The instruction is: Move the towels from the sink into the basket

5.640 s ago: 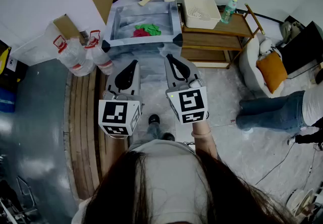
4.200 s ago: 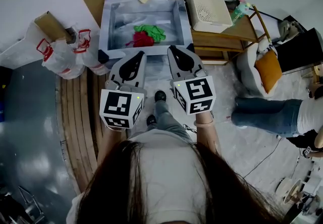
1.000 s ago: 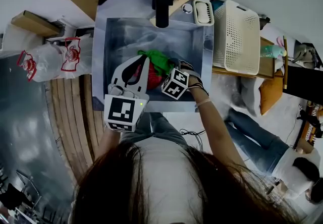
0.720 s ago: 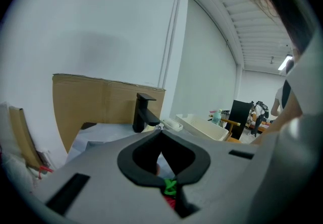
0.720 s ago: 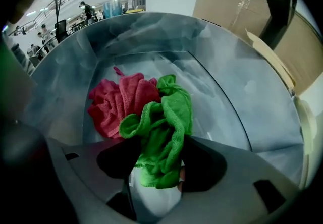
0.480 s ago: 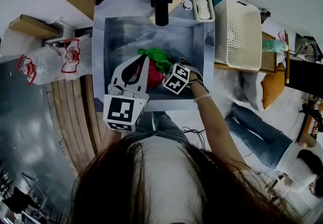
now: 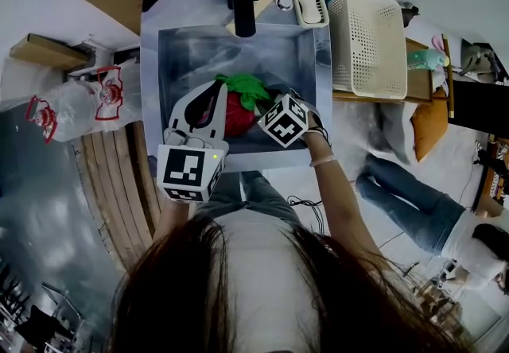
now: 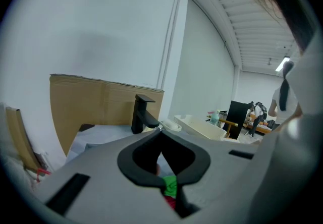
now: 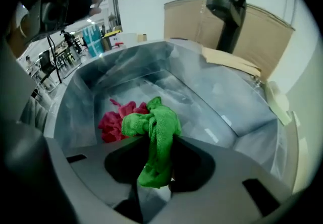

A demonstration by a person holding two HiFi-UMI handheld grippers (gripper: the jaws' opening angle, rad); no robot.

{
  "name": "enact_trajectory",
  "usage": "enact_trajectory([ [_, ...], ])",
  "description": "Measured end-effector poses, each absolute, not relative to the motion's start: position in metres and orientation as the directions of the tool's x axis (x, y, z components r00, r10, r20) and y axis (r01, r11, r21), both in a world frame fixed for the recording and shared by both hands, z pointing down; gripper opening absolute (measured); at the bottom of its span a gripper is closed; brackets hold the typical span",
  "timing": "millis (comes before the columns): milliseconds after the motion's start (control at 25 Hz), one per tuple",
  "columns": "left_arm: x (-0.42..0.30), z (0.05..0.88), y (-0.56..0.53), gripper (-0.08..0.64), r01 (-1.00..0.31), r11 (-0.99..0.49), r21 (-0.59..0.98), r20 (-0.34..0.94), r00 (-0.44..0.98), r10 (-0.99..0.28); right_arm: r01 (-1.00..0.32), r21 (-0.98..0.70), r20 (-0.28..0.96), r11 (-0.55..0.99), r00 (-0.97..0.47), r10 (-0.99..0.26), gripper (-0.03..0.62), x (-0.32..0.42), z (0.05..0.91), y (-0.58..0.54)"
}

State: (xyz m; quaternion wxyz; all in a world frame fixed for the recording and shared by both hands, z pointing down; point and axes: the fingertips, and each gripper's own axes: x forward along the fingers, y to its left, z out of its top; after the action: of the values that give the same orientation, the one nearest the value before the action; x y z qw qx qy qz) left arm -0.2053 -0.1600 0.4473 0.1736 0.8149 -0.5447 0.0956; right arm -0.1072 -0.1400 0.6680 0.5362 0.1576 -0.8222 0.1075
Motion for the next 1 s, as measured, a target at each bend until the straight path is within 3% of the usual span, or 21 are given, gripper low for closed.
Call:
enact_trajectory([
  [440,-0.196,0.430,-0.163,0.008,-0.906,-0.388,0.169,0.318,0.422,-0.849,-0.591,0.006,0.820,0.807,-0.459,-0.342,0.140,-0.093,0.610,-0.141],
  [1000,-0.172,0.402,-0.158,0.008,-0.860,-0.482,0.169,0.267,0.511,-0.817,-0.759,-0.015,0.683,0.650,-0.483,-0.548,0.140,-0.073,0.538,-0.137],
])
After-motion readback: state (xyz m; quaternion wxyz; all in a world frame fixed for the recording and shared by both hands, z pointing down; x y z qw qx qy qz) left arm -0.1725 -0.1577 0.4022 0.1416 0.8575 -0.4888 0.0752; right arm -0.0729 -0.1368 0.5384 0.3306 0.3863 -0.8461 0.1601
